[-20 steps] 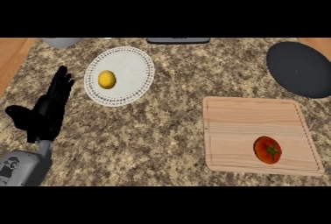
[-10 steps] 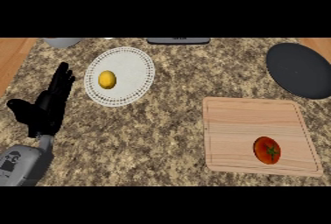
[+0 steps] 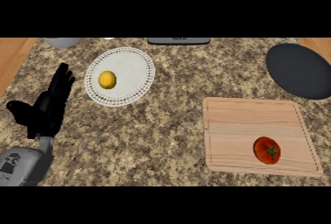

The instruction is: Pick the tomato from the cutting board and place it in the pan

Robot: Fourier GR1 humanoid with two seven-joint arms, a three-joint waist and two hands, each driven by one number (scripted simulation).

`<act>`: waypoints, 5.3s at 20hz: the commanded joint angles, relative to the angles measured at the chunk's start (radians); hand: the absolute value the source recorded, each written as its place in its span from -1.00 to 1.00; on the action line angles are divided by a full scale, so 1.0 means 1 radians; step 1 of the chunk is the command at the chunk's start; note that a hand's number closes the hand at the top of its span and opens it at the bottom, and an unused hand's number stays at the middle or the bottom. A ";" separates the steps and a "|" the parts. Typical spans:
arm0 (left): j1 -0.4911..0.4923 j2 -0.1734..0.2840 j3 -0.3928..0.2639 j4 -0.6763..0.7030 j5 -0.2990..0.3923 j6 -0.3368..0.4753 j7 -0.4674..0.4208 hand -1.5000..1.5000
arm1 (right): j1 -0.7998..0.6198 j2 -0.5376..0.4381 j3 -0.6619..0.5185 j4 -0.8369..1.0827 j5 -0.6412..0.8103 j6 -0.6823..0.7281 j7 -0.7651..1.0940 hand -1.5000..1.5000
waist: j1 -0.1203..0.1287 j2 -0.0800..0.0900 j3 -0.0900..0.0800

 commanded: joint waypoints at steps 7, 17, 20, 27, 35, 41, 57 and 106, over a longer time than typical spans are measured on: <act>0.045 -0.038 0.030 -0.034 -0.042 -0.004 0.005 0.00 | 0.169 0.029 0.025 -0.167 0.126 -0.009 -0.019 -1.00 | -0.009 -0.002 0.000; 0.071 -0.046 0.086 -0.084 -0.075 -0.087 0.050 0.00 | 0.075 0.167 0.027 -0.106 0.256 0.017 0.151 -1.00 | 0.006 0.000 0.000; 0.005 -0.084 0.114 0.025 -0.096 -0.090 0.017 0.00 | 0.060 0.206 0.076 -0.083 0.360 0.000 0.128 -1.00 | 0.003 0.002 0.000; -0.026 -0.131 0.090 -0.002 -0.155 -0.076 0.064 0.00 | -0.048 0.271 0.152 0.036 0.481 0.031 0.082 -1.00 | 0.008 0.003 0.000; 0.019 -0.143 0.139 -0.042 -0.183 -0.122 0.085 0.00 | 0.033 0.366 0.147 -0.035 0.622 -0.030 0.125 -1.00 | 0.000 0.000 0.000; 0.046 -0.138 0.178 -0.024 -0.177 -0.157 0.042 0.00 | -0.028 0.400 0.168 -0.016 0.785 -0.069 0.229 -1.00 | 0.006 0.002 0.000; 0.025 -0.181 0.250 0.022 -0.229 -0.215 0.040 0.00 | -0.038 0.547 0.160 0.024 1.020 -0.049 0.244 -1.00 | 0.002 0.002 0.000; 0.025 -0.238 0.321 0.016 -0.286 -0.273 0.007 0.00 | -0.400 1.110 -0.317 -0.147 1.016 -0.018 1.166 1.00 | -0.002 0.003 -0.001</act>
